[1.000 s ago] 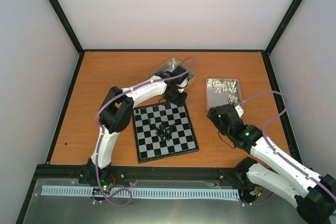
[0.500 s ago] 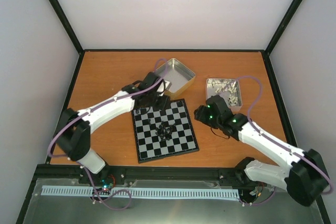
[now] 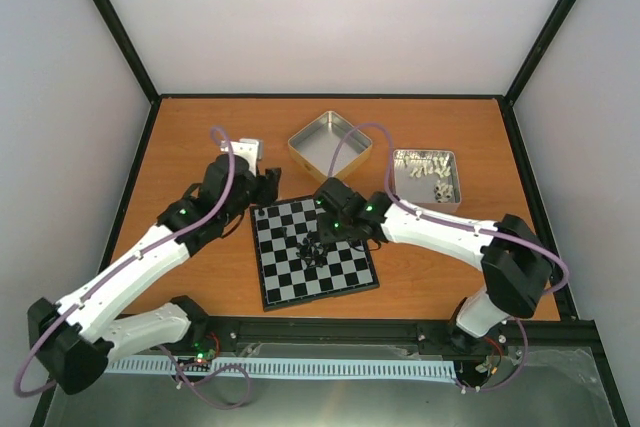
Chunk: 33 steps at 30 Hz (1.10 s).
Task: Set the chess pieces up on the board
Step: Pick up the chess piece from the chessboard.
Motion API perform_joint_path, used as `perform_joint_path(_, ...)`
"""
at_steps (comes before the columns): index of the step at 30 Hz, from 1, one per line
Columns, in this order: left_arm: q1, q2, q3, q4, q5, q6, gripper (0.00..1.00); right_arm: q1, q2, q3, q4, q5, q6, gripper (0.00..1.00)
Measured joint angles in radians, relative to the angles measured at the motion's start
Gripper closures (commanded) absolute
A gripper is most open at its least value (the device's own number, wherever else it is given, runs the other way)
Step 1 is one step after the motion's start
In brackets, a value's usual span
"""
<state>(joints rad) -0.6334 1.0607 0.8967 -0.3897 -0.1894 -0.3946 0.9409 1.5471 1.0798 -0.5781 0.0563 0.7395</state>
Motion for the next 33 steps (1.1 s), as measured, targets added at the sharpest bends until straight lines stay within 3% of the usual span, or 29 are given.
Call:
perform_joint_path(11,0.005,-0.132,-0.032,0.011,-0.203,-0.015,0.39,0.040,0.126,0.039,-0.063,-0.023,-0.096,0.69)
perform_joint_path(19,0.005,-0.129,-0.037,0.013,-0.214,-0.018,0.38,0.041,0.175,0.080,-0.081,-0.019,-0.115,0.77)
perform_joint_path(29,0.005,-0.104,-0.037,0.016,-0.209,-0.018,0.38,0.041,0.200,0.086,-0.095,-0.004,-0.115,0.79)
perform_joint_path(33,0.006,-0.100,-0.037,0.016,-0.207,-0.018,0.38,0.041,0.208,0.087,-0.104,0.000,-0.115,0.87)
